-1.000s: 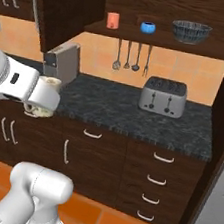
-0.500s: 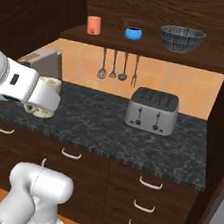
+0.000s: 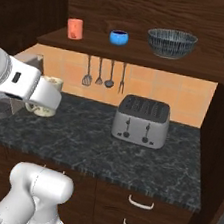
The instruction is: Gather all objects into one cabinet and sort the glasses and bowls to opposite sides.
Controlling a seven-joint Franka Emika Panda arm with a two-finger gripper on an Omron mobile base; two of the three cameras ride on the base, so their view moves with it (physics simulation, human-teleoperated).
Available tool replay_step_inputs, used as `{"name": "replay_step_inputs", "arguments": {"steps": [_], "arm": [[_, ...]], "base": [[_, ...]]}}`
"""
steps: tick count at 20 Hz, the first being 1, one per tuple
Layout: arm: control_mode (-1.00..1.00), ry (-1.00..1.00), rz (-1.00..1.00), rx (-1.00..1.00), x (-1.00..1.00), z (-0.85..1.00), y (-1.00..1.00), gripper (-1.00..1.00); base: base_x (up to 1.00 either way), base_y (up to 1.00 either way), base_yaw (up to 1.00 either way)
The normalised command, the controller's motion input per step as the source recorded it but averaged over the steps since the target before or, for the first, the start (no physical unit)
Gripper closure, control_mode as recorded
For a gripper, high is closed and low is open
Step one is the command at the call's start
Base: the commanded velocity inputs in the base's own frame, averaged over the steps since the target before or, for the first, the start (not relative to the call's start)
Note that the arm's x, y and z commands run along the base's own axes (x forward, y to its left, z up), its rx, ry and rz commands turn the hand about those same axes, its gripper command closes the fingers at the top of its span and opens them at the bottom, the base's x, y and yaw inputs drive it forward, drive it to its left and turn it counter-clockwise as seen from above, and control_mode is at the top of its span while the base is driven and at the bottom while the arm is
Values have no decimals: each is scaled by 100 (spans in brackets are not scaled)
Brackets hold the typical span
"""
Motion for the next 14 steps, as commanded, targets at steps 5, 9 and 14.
{"name": "replay_step_inputs", "arguments": {"steps": [5,9,14], "arm": [[100,0,0,0,0,0,0,100],[100,0,0,0,0,0,0,100],[-100,-3,0,0,0,3,4,100]], "base": [[53,3,-5],[31,3,0],[0,8,-1]]}}
